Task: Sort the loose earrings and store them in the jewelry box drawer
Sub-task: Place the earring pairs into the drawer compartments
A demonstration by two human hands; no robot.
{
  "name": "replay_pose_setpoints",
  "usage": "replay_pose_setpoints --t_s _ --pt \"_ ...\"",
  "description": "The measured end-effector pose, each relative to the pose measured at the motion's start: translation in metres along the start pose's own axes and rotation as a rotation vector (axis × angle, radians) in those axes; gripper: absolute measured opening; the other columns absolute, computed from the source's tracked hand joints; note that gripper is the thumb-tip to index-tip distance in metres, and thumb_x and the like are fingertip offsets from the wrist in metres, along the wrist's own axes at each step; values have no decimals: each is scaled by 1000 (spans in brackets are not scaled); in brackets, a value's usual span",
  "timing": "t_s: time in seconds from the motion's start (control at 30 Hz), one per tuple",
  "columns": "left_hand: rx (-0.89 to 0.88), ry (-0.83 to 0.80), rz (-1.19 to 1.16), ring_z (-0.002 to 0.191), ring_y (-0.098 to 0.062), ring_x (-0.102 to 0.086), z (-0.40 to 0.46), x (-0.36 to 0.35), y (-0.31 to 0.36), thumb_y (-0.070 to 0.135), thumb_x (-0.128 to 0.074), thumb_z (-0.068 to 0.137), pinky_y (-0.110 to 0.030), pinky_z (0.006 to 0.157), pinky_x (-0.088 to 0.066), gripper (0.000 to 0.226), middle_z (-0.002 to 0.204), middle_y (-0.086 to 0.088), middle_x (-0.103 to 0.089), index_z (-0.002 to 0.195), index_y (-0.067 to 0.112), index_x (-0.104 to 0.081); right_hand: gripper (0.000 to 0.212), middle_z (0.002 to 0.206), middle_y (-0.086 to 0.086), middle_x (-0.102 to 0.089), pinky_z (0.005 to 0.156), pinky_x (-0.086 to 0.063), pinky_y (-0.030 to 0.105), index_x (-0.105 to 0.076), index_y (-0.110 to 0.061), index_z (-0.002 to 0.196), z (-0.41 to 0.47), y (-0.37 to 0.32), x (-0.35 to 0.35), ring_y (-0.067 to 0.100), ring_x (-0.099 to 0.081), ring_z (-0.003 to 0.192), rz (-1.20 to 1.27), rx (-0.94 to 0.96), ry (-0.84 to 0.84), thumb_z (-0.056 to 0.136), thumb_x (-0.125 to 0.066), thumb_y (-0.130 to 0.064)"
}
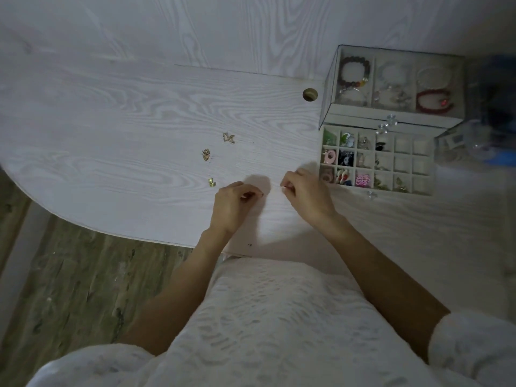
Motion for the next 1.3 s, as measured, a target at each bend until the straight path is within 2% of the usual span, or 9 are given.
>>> replay_pose_setpoints --t_s 0.2,0.33,0.4,0.5,0.7,0.8,0.93,1.07,1.3 --pt "-206 -103 -76 70 -11 -65 10 -37 50 6 -69 80 -8 68 -51 8 86 -4 -71 85 11 -73 4 77 11 -64 65 -40 26 -66 -6 86 -78 92 83 25 -59 72 155 -428 391 83 -65 -9" --pt "-364 -149 -97 65 -11 -63 31 -69 100 8 -70 79 -12 67 -52 6 83 -7 -70 84 9 -73 14 91 22 -66 72 -38 22 -66 -2 96 -102 154 108 33 -62 83 80 -622 535 85 -63 -10" --pt "-429 -166 -91 64 -11 -63 45 -82 123 8 -69 78 -13 66 -52 7 82 -7 -70 84 10 -73 14 92 18 -67 70 -34 14 -67 -4 96 -99 166 108 24 -60 81 103 -632 539 85 -63 -11" --pt "-493 -165 -72 62 -4 -59 67 -100 155 9 -69 77 -9 64 -49 8 80 -4 -71 82 12 -73 13 87 10 -68 68 -38 20 -65 -8 94 -93 171 110 14 -56 72 126 -637 579 83 -66 -14" --pt "-518 -191 -71 67 -17 -67 98 -131 189 12 -66 79 -29 67 -57 11 82 -7 -73 86 12 -73 13 84 20 -66 67 -46 32 -69 -2 91 -89 172 104 30 -62 75 4 -555 562 87 -62 -13" --pt "-585 -207 -29 66 -20 -67 108 -142 198 8 -68 78 -27 66 -56 10 81 -8 -73 86 10 -73 15 95 19 -64 71 -50 31 -68 -2 100 -97 169 100 26 -62 79 12 -505 680 89 -57 -5" --pt "-689 -373 177 75 -28 -66 120 -159 201 12 -60 86 -34 70 -54 13 90 -11 -71 92 8 -71 29 109 18 -63 79 -54 39 -61 -4 116 -106 169 88 30 -63 90 58 -565 605 87 -55 0" --pt "-649 -512 320 84 -30 -66 131 -168 208 13 -56 89 -38 77 -54 17 96 -12 -71 99 13 -70 30 108 16 -64 80 -54 37 -62 -5 115 -104 170 88 29 -63 90 81 -581 611 86 -57 0" --pt "-621 -525 274 88 -27 -67 134 -176 211 8 -60 85 -38 83 -54 19 96 -13 -72 101 10 -71 30 105 14 -65 75 -54 34 -62 -6 115 -105 170 86 27 -64 86 81 -588 632 86 -57 -1"
Point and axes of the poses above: each hand's wrist, its own z-axis towards the middle knuckle, its own x-axis out of the back of the hand, y = z × x, the point moved 1 cm from there along z, towards the middle knuckle
